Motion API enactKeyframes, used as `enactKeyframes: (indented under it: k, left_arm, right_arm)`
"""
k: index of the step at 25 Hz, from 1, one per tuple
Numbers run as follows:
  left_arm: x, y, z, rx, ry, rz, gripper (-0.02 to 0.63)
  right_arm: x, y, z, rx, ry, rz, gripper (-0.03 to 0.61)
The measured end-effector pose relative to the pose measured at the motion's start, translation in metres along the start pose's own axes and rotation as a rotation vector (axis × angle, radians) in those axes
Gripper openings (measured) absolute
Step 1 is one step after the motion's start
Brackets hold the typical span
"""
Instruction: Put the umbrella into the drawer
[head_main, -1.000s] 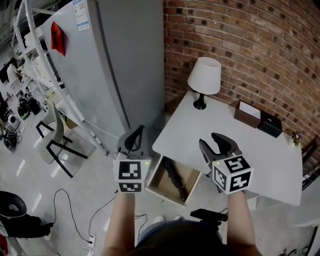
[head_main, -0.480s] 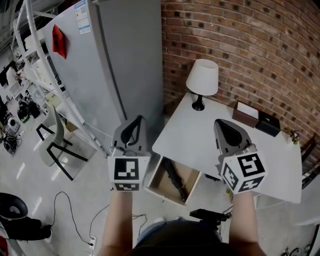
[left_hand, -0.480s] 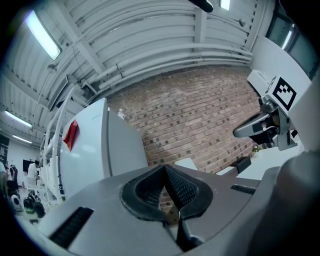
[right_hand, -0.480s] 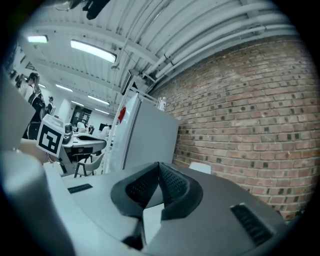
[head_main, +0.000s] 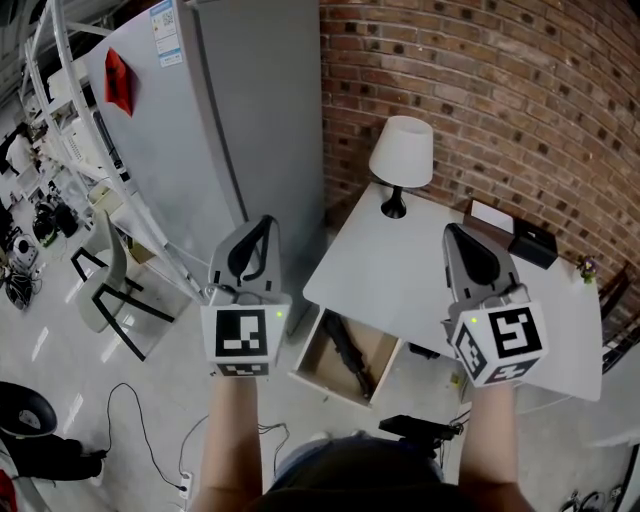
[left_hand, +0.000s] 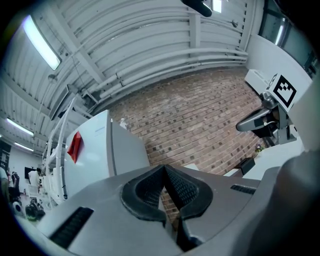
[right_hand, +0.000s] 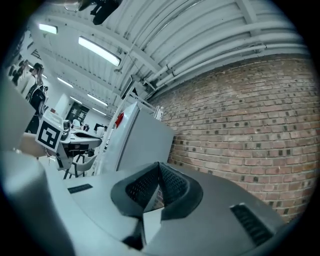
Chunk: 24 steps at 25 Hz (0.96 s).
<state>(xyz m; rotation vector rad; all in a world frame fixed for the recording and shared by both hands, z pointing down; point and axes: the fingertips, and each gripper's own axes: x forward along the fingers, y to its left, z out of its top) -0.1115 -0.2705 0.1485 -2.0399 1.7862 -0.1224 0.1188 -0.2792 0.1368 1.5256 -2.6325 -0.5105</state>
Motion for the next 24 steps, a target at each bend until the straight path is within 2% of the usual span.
enactKeyframes:
  k: [14, 24]
  left_arm:
    - [-0.015, 0.016, 0.011, 0.031, -0.022, 0.039, 0.001]
    - [-0.019, 0.025, 0.015, 0.011, -0.028, 0.067, 0.000]
  right_arm:
    - [-0.011, -0.002, 0.006, -0.063, 0.006, -0.056, 0.000]
    - [-0.013, 0.002, 0.009, -0.066, 0.002, -0.058, 0.000]
